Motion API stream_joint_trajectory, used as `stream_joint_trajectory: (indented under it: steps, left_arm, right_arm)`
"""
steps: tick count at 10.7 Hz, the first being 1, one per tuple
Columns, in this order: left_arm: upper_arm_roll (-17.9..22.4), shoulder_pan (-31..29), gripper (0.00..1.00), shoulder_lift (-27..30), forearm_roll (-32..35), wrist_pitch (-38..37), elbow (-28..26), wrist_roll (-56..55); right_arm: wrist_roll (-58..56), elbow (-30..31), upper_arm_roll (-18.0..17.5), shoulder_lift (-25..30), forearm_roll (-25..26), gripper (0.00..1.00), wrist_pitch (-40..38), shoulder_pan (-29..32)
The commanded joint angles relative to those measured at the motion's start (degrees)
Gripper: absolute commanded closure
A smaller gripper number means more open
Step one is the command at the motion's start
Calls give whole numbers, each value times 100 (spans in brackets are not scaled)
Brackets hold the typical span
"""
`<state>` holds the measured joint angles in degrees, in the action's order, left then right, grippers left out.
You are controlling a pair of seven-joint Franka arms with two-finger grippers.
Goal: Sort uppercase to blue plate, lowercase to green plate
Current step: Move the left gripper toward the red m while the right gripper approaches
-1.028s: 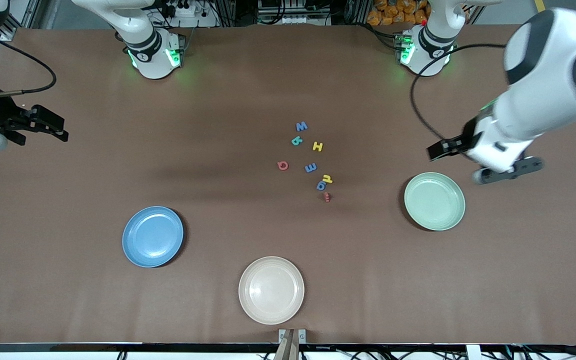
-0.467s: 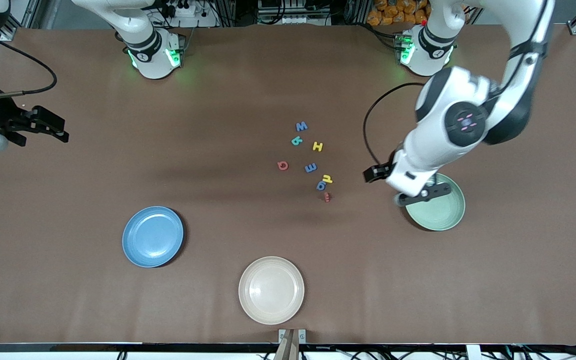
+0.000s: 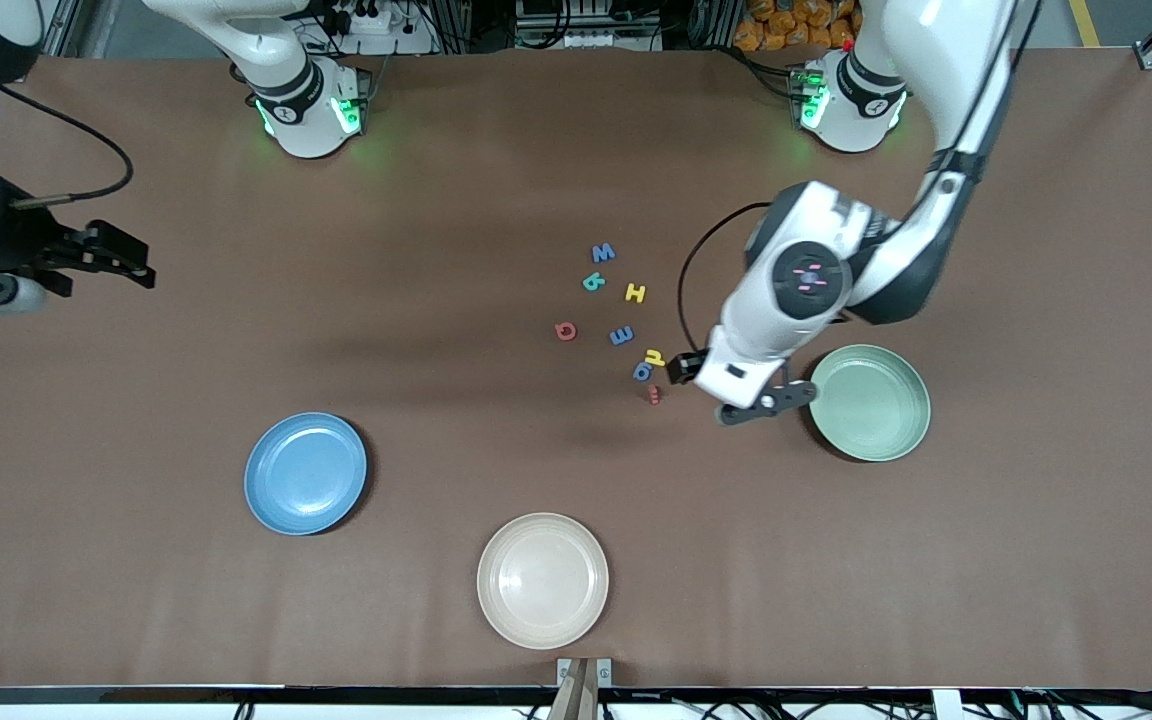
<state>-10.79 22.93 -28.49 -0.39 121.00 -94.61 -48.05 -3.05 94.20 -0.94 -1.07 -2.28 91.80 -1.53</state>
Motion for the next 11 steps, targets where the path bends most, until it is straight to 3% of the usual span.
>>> stream_joint_trajectory:
  steps: [1,11]
  left_arm:
    - [24,150,0,-366,162,387,109,-231]
    - [103,528,0,-1299,285,1400,241,-433]
  right_arm:
    - [76,20,-196,-191,-89,0,127,-136]
    - [287,46,-196,-1184,-89,0,1374,-1717]
